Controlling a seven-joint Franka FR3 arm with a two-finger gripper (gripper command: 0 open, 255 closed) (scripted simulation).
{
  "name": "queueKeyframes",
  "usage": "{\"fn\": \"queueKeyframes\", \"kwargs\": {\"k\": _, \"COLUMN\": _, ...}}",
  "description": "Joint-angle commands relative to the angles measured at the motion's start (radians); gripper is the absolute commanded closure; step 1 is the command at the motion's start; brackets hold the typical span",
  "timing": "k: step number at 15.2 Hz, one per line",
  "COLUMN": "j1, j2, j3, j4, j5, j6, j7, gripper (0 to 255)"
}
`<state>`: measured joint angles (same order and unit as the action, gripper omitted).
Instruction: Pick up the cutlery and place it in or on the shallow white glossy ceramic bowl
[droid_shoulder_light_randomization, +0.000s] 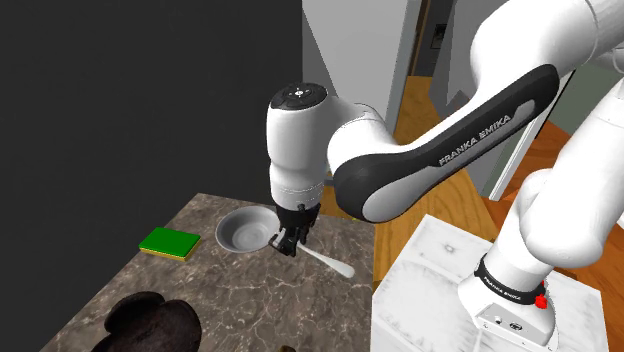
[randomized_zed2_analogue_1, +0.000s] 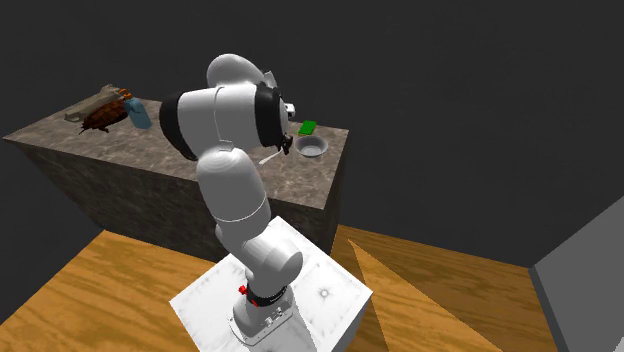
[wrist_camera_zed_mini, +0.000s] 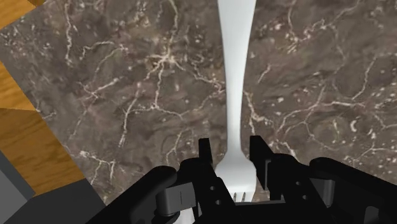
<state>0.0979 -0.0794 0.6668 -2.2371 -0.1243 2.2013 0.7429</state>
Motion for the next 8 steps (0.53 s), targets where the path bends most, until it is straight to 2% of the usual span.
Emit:
{"fn": "queueKeyframes", "kwargs": {"k": 1, "j1": 0.001, "j2": -0.021, "j3": -0.003, "j4": 0.013, "j5": 0.018, "j6": -0.028, "j7": -0.016, "gripper": 255}}
{"fn": "queueKeyframes", "kwargs": {"k": 4, "j1": 0.002, "j2": -0.035, "j3": -0.007, "j4": 0.028, "j5": 0.03, "j6": -0.054, "j7": -0.028, "gripper": 255}}
{"fn": "queueKeyframes", "kwargs": {"k": 8, "j1": -0.026, "j2": 0.124, "j3": -0.016, "j4": 0.163, "j5": -0.083, "j6": -0.065, "j7": -0.006, "gripper": 255}}
